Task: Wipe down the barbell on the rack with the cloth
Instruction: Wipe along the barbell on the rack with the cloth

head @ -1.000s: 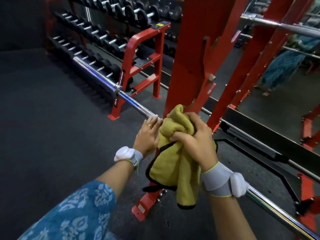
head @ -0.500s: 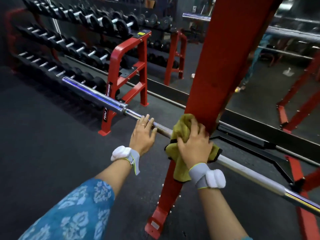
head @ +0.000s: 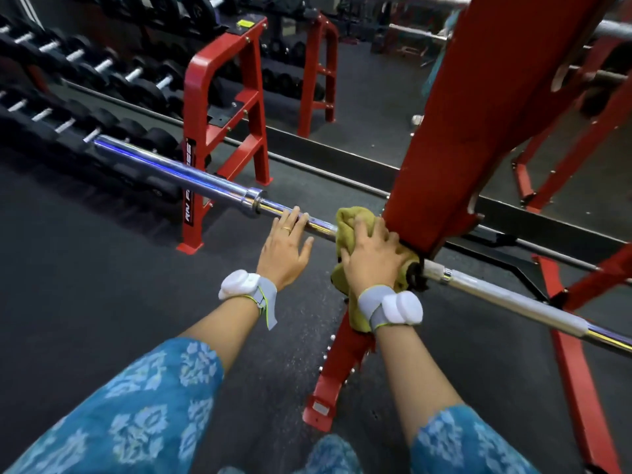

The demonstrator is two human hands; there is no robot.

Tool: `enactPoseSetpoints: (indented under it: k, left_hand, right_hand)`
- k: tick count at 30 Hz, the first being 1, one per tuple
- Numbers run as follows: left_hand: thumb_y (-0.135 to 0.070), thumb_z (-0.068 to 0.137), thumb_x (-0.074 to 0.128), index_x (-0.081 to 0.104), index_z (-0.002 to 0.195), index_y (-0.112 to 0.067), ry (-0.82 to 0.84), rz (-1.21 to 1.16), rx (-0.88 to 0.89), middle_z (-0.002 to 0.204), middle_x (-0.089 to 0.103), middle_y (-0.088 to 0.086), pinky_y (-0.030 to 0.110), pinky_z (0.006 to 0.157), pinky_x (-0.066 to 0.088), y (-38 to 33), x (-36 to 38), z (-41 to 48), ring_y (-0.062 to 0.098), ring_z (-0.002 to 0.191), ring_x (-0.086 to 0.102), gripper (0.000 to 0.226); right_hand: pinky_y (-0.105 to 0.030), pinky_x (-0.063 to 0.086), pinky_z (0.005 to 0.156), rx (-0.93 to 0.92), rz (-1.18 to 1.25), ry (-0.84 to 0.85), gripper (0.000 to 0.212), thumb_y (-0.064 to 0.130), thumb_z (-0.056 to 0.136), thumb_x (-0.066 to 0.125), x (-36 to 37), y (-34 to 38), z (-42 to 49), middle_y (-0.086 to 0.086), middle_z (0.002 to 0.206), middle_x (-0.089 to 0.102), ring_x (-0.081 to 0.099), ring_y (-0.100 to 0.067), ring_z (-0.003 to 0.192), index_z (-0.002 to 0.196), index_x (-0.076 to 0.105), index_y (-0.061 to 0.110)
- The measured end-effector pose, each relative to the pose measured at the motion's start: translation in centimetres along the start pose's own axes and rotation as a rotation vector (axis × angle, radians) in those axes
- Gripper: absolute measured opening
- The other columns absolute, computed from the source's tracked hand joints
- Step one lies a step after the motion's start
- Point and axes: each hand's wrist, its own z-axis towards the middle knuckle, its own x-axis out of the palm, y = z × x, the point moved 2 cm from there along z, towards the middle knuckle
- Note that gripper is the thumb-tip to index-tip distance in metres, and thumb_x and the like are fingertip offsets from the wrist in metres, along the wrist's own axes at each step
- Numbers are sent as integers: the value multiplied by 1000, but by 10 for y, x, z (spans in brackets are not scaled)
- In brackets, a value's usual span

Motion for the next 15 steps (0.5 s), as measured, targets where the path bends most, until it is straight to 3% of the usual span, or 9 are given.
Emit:
enactPoseSetpoints:
  k: [3,5,8,12,15]
  left_hand:
    - [-40,88,31,48,134,-2,-13,-28,-11,144,40,18,45,113,19,0,3,-1,36,136,32,63]
    - [-38,88,33,49,133,-2,-32,-22,-3,143,41,18,45,112,20,2,4,-2,36,135,34,60]
    - [-35,88,35,50,132,-2,-48,-5,22,142,43,18,46,111,21,6,4,-1,37,133,37,57]
    - [-33,89,37,51,132,-3,-53,27,62,141,44,17,43,112,20,12,4,2,36,131,40,54]
    - [-31,89,41,56,128,-3,-89,67,120,136,50,18,40,111,19,15,3,3,36,125,47,50]
  right_hand:
    - [-49,42,85,-78,-28,13,58,41,88,52,1,3,1,-8,141,32,39,-36,119,141,31,29]
    - [-47,42,78,-146,-44,16,62,38,80,64,2,-6,-7,-9,138,41,47,-37,111,137,42,30]
    - [-45,45,65,-120,-59,-123,68,35,57,81,6,-20,-13,-12,118,58,58,-37,91,121,61,27]
    - [-48,38,85,46,-39,19,60,39,85,57,-3,-5,-2,-11,134,36,40,-35,115,139,34,27]
    - [-50,42,81,-22,-47,2,64,36,76,68,-4,14,0,-12,133,42,46,-36,111,134,42,24]
